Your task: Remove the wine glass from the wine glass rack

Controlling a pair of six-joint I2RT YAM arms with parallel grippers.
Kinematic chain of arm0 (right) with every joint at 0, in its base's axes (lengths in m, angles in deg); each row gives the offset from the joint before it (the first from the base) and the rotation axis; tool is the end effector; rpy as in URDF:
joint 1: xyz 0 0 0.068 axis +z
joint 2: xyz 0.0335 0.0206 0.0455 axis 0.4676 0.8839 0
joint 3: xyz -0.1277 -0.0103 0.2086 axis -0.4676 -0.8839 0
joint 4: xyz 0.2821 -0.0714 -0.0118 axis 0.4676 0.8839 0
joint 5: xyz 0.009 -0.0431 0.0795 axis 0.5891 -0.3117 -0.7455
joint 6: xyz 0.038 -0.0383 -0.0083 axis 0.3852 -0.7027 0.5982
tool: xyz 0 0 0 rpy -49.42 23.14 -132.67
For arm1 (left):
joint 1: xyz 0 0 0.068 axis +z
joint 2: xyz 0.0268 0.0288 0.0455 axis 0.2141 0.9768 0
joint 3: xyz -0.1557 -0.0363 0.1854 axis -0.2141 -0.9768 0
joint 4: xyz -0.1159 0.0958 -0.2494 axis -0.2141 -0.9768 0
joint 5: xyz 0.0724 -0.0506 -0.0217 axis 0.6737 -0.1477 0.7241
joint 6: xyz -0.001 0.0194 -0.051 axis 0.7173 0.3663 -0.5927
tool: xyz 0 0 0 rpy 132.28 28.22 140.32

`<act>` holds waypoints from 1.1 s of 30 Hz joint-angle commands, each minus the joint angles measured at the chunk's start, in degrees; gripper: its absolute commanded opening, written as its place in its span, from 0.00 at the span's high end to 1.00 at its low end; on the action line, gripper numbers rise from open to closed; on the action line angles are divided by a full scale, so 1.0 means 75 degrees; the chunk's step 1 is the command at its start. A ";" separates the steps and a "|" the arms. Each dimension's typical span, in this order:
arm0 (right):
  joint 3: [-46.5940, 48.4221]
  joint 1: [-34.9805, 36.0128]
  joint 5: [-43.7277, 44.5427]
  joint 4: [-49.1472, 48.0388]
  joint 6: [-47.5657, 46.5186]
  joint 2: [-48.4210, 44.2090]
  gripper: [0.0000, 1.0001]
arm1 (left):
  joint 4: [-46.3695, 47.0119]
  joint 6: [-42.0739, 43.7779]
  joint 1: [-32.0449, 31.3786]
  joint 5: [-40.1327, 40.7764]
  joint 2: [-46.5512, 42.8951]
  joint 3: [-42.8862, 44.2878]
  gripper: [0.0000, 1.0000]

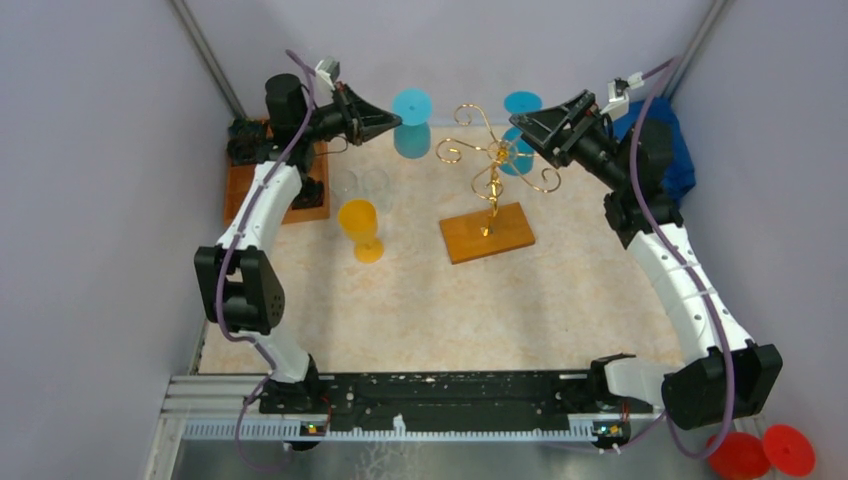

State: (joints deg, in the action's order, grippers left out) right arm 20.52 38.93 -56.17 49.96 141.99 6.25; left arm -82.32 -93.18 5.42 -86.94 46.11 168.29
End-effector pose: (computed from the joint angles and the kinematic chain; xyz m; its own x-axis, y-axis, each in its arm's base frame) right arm 0.3078 0.0788 0.4021 -0.5130 0.6627 -0.5456 -0.4189 0.3616 0.8330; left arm 0.4232 -0.0823 0.3596 -0.8349 -0.4068 -0.3708 0.3159 0.1975 -0.9280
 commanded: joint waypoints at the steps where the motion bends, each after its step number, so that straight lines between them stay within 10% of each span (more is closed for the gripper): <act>1: -0.0032 -0.0073 -0.0068 -0.0305 -0.0213 0.0000 0.09 | 0.1292 -0.0374 0.0207 -0.0334 -0.0532 -0.0091 1.00; 11: 0.0224 -0.0430 -0.0386 -0.0197 -0.1276 -0.0176 0.06 | 0.6734 -0.3494 0.0503 -0.1181 -0.1244 -0.0422 1.00; 19: 0.0111 -0.1014 -0.2436 -0.3549 -0.0379 0.0097 0.05 | 1.2726 -0.8199 0.0417 -0.0700 -0.0809 -0.0422 1.00; 29: 0.1138 -0.1087 -0.3667 -1.2220 0.6061 0.2827 0.12 | 1.3079 -0.7032 -0.1349 -0.1297 -0.1233 -0.0079 1.00; 33: 0.1294 -0.1075 -0.3706 -1.2283 0.6196 0.2996 0.11 | 1.3077 -0.6817 -0.1902 -0.1181 -0.1284 0.0267 1.00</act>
State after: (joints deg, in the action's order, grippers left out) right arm 27.58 31.08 -81.80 -21.77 178.25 28.81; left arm -2.96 -145.63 -6.05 -95.81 38.20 166.78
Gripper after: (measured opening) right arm 0.875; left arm 0.005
